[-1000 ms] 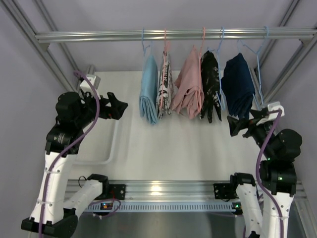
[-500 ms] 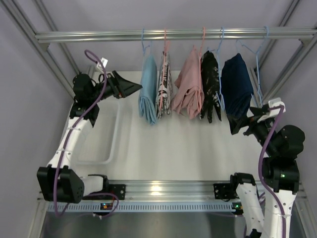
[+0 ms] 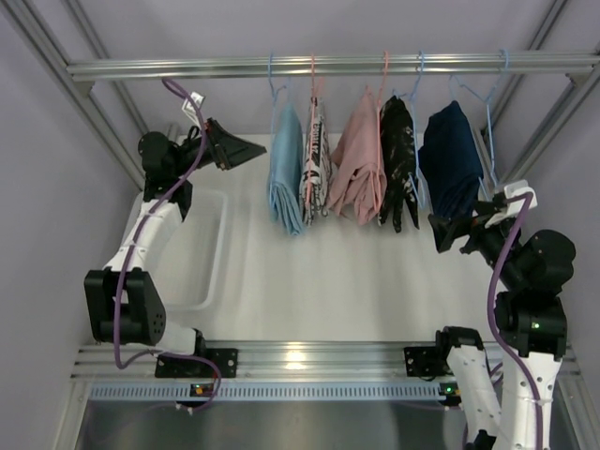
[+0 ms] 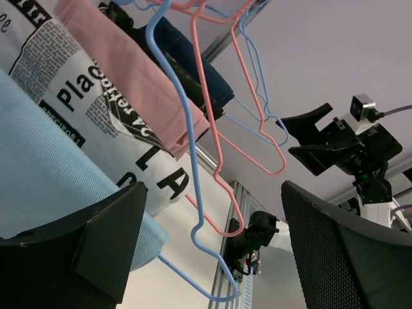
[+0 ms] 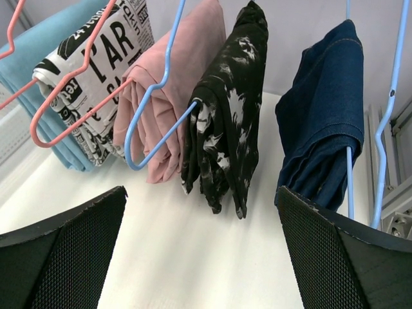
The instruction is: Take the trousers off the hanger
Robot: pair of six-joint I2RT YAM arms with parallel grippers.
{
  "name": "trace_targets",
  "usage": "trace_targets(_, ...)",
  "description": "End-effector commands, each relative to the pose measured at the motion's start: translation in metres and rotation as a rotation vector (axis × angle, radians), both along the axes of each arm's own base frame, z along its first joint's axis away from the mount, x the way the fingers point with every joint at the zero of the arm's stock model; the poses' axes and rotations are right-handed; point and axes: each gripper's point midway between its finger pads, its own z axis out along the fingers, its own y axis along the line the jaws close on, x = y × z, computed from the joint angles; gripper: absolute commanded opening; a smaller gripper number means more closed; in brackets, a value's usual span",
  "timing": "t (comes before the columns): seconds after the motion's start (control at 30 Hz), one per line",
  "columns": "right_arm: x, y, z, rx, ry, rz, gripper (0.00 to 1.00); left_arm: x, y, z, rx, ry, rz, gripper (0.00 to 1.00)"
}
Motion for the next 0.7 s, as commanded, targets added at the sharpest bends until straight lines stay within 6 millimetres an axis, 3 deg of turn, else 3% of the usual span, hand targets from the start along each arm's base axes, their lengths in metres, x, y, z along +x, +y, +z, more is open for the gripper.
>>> trace_targets(0.0, 0.003, -0.001, 0.008, -0.013, -0.013, 0.002, 1.00, -0.010, -0.003, 0.026, -0.061, -0.155, -0.031, 0.90)
trace_targets(0.3, 0.007, -0.001, 0.010, -0.010, -0.013, 0.007, 0.99, 0.003, -0.030, 0.017, -0.085, -0.116, -0.060, 0.76)
trace_targets(0.5, 0.006, -0.002, 0.007, -0.018, -0.014, 0.003, 1.00, 0.000, -0.041, 0.020, -0.104, -0.120, -0.077, 0.55)
trace_targets(0.67, 0.006, -0.001, 0.006, -0.017, -0.016, 0.009, 0.99, -0.007, -0.038, 0.038, -0.193, -0.055, -0.089, 0.33)
